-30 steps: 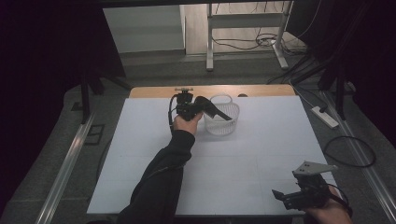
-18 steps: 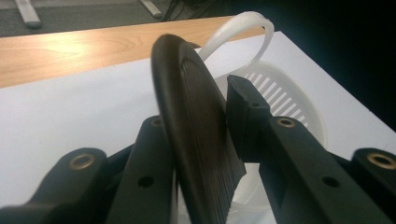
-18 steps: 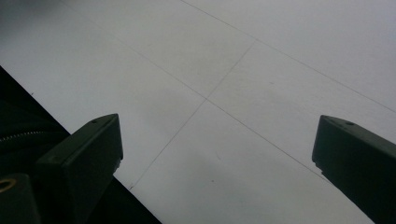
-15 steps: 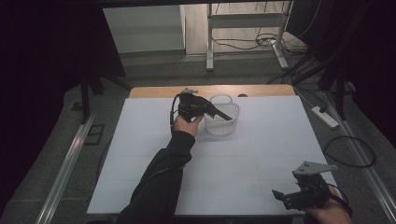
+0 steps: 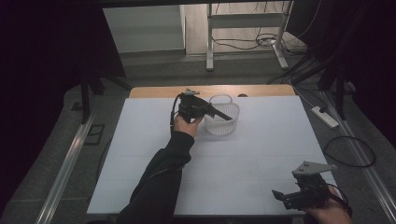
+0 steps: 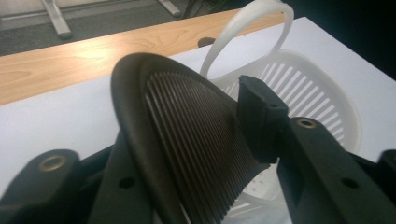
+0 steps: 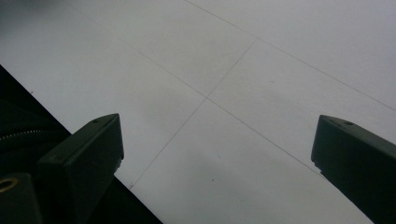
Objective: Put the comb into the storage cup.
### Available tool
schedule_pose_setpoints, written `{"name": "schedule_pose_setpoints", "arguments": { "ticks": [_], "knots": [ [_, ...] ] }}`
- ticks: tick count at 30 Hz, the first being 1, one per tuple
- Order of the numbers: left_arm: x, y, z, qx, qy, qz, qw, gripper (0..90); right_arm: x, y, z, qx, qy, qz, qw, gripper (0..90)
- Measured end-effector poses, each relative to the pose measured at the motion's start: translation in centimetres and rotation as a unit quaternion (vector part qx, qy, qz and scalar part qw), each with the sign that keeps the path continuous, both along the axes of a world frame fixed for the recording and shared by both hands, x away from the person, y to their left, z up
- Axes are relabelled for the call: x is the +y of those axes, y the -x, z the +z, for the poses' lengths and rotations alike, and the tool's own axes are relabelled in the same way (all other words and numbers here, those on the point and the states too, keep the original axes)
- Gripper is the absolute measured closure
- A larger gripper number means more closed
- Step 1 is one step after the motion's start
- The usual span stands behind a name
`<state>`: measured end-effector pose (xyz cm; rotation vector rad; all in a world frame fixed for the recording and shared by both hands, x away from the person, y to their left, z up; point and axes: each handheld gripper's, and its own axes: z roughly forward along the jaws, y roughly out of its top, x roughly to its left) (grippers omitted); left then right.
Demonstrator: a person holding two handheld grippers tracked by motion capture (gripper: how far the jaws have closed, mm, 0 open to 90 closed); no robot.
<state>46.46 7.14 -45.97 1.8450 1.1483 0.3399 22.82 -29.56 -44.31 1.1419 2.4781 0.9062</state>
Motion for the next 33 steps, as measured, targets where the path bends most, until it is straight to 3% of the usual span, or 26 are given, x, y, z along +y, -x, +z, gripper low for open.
{"name": "schedule_pose_setpoints", "arguments": {
  "ticks": [24, 33],
  "knots": [
    [-0.01, 0.00, -0.43, -0.001, -0.044, 0.004, 0.9990, 47.4, 0.02, -0.03, -0.04, 0.003, 0.002, -0.001, 1.0000, 2.9],
    [0.30, -0.10, -0.61, 0.007, -0.048, 0.004, 0.9988, 40.6, 0.03, -0.04, -0.04, 0.004, 0.002, -0.001, 1.0000, 2.9]
  ]
}}
